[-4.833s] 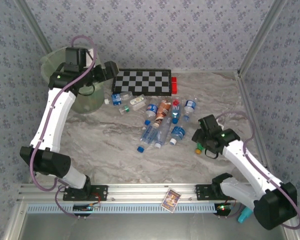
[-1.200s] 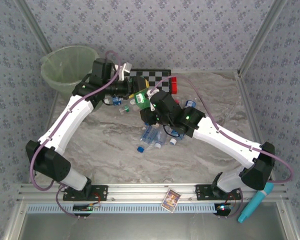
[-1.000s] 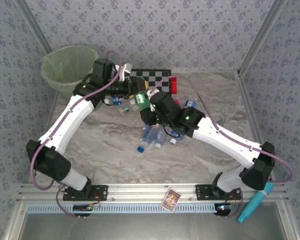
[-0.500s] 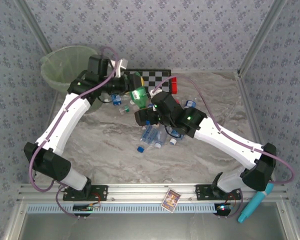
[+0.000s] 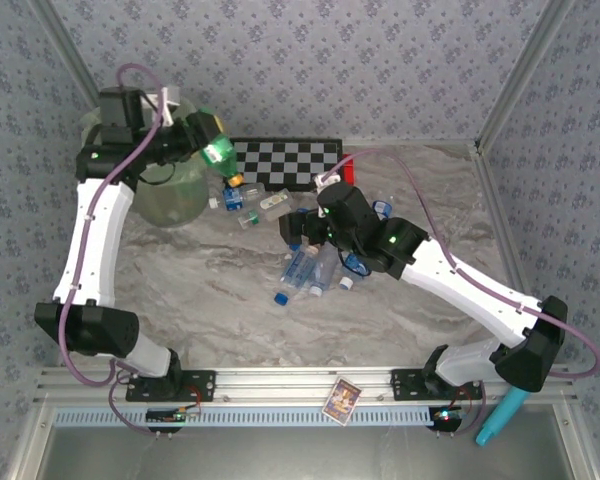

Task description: Put the plastic bottles in the bin

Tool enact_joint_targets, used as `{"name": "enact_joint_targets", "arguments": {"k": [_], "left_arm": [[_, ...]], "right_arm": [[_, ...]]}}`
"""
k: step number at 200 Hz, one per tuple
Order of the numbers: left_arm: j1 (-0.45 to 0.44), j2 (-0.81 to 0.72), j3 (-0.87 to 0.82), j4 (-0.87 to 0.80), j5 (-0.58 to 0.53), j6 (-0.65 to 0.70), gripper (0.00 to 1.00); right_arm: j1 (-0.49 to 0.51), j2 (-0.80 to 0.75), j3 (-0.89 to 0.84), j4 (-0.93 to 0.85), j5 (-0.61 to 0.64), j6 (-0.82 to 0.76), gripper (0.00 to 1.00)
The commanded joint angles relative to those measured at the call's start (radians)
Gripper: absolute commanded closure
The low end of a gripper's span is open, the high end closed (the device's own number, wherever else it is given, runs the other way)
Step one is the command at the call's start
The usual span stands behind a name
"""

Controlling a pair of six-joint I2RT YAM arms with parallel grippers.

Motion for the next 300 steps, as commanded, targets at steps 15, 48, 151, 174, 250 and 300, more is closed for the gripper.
{"name": "enact_joint_targets", "arguments": {"k": [15,48,151,174,250,300], "left_arm": [[0.145,-0.046,0.041,0.012,0.008,-0.039,0.44],[0.239,-0.042,0.081,-0.003,-0.067,-0.051,0.44],[0.268,-0.024,0.166,-0.011,-0.555,0.241,0.44],[0.265,-0.017,0.137,0.028,-0.586,0.294,0.44],[0.223,0.056,0.046,0.113,-0.620,0.417,0.41],[0.212,0.084,0.049,0.091,-0.581,0.405,0.16]], "right_arm": [[-0.022,-0.029,-0.029,0.047,-0.022,-0.005,0.00],[-0.055,-0.041,-0.047,0.059,-0.064,-0.015,0.00],[-0.179,-0.090,-0.107,0.086,-0.170,-0.026,0.00],[-0.188,-0.092,-0.112,0.086,-0.172,-0.026,0.01],[-0.194,-0.085,-0.100,0.080,-0.177,-0.030,0.00],[-0.193,-0.097,-0.105,0.062,-0.164,-0.028,0.00]]}}
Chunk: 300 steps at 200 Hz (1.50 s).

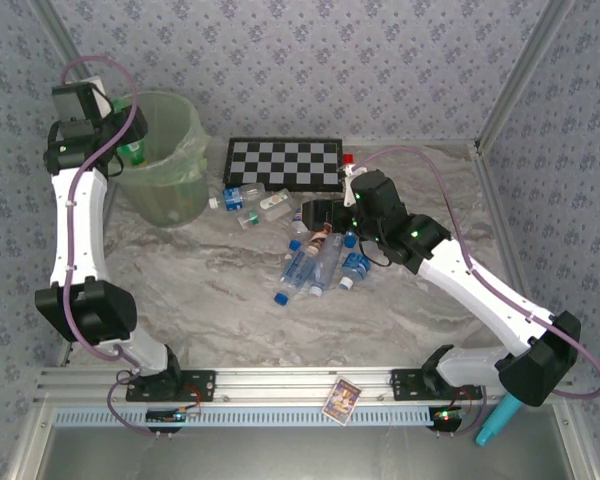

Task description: Put the plastic bottles in the bin

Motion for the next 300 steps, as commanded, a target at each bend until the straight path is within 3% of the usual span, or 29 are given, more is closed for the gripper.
{"name": "enact_joint_targets", "arguments": {"k": [1,33,102,155,237,276,300], "left_arm": [[-0.007,-0.011,0.012,0.017,0.016,0.006,0.15],[-0.009,-0.029,-0.011,0.021,0.005,0.005,0.00],[-0.019,-0.056,0.010,-0.029,0.065,-0.060,0.00],[-0.094,-0.114,-0.039,-0.058,0.163,-0.149,0.00],[-0.267,-0.278,-0.290,-0.046,0.235,-0.229,0.00],[-0.293,-0.352,-0.395,-0.052,0.280,-0.264,0.00],[-0.292,-0.381,-0.414,-0.072,0.305,-0.254,0.00]], "right_arm": [[-0.005,-0.023,-0.002,-0.011,0.005,-0.018,0.00],[-0.003,-0.029,-0.013,-0.006,0.006,-0.009,0.00],[0.003,-0.032,-0.022,-0.011,0.012,0.004,0.00],[0.003,-0.015,-0.029,-0.092,0.102,0.077,0.01],[0.023,0.032,-0.128,-0.281,0.233,0.391,0.00],[0.040,0.018,-0.287,-0.159,0.150,0.572,0.26],[0.065,0.018,-0.369,-0.096,0.157,0.666,0.33]]}}
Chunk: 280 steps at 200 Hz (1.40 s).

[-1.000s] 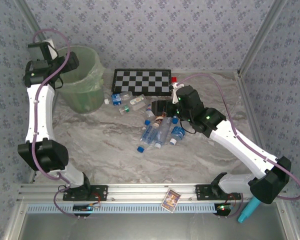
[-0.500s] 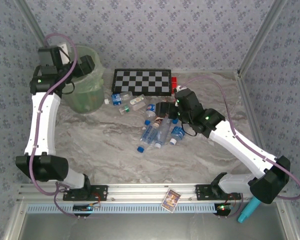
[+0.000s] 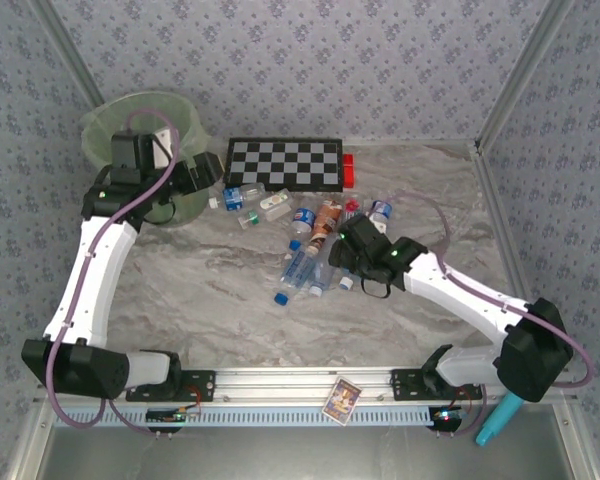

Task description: Put the plastic bottles in the bin

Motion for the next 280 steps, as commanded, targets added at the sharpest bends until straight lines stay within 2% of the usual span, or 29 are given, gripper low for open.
{"name": "enact_joint_targets", "arguments": {"k": [1,72,109,163,206,231,247,280], "left_arm": [[-0.002,-0.052,-0.007,-0.019,0.052,-0.011,0.00],[-0.049,-0.086,-0.039,-0.048,0.083,-0.019,0.00],[-0.066,-0.102,-0.035,-0.069,0.053,0.000,0.00],[-0.083,-0.103,-0.055,-0.066,0.048,0.004,0.00],[-0.088,-0.111,-0.070,-0.074,0.041,0.003,0.00],[-0.088,-0.118,-0.078,-0.078,0.039,-0.001,0.00],[-0.088,-0.124,-0.087,-0.075,0.041,-0.006,0.00],[-0.091,-0.127,-0.097,-0.075,0.052,-0.014,0.00]], "right_arm": [[0.025,-0.006,-0.062,0.067,-0.001,0.162,0.34],[0.060,0.039,-0.175,0.142,0.043,0.325,0.42],[0.042,0.059,-0.203,0.182,0.038,0.334,0.47],[0.013,0.145,-0.193,0.218,0.013,0.304,0.48],[0.002,0.188,-0.191,0.245,0.022,0.273,0.61],[0.027,0.184,-0.159,0.184,0.060,0.257,0.62],[0.037,0.174,-0.146,0.147,0.078,0.251,0.69],[0.072,0.123,-0.115,0.062,0.115,0.256,0.69]]}}
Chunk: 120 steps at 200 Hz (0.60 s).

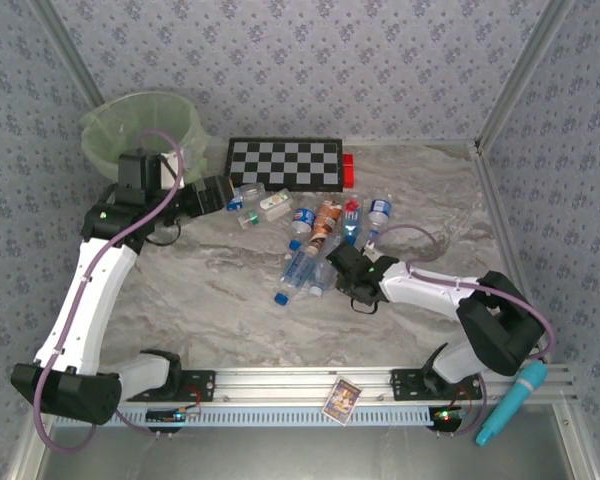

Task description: Put the plastic bottles in the bin

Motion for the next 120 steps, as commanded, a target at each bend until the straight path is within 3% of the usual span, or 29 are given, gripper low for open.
{"name": "enact_joint_targets", "arguments": {"k": [1,39,96,120], "left_arm": [[-0.008,-0.018,-0.006,-0.008,0.006,0.000,0.00],[-0.008,-0.018,-0.035,0.026,-0.020,-0.066,0.00],[-0.065,0.038,-0.007,0.075,0.029,-0.183,0.01],[-0.108,0.050,-0.013,0.202,0.074,-0.274,0.02]], "right_arm": [[0.027,-0.055,0.049,-0.113,0.072,-0.006,0.69],[0.056,-0.161,0.117,-0.251,0.127,-0.068,0.69],[0.054,-0.300,0.200,-0.240,0.168,-0.336,0.69],[0.056,-0.297,0.263,-0.221,0.154,-0.472,0.69]]}}
